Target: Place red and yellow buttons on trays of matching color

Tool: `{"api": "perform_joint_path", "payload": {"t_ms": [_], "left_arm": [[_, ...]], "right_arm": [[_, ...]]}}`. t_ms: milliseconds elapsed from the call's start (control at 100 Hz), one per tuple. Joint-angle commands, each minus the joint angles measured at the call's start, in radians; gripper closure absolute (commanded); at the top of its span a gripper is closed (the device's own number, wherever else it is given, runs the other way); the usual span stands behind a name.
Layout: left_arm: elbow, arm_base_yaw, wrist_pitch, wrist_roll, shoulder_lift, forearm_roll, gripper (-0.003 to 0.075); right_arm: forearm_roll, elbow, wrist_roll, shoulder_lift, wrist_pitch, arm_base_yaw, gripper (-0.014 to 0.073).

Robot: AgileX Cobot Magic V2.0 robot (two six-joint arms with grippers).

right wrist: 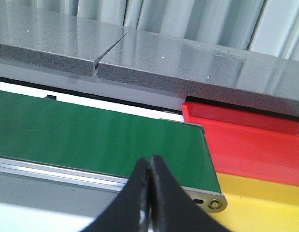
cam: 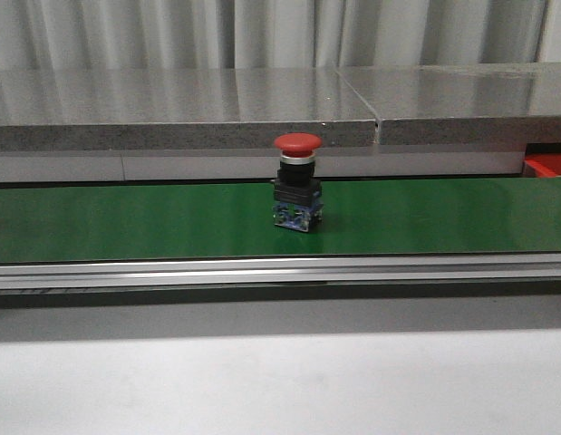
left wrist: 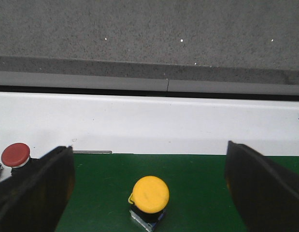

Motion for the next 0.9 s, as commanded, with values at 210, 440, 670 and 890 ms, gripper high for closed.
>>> {"api": "perform_joint_path", "payload": {"t_ms": [210, 440, 670, 890], "left_arm": [[0.294, -0.009, -0.170, -0.002, -0.358, 0.007, 0.0102], [0.409, -0.009, -0.170, -0.002, -0.515, 0.008, 0.0269], [0.413, -0.009, -0.160, -0.002, -0.529, 0.009, 0.0736], [0.413, -0.009, -0.160, -0.002, -0.529, 0.009, 0.0739]], "right_arm": [[0.000, -0.009, -0.002, -0.015, -0.087, 0.001, 0.0661], [0.000, -0.009, -0.002, -0.015, -0.127, 0.001, 0.0661], [0.044, -0.061, -0.002, -0.015, -0.126, 0.001, 0.0661], [0.084, -0.279, -0.002, 0.075, 0.092, 0.001, 0.0661]]}}
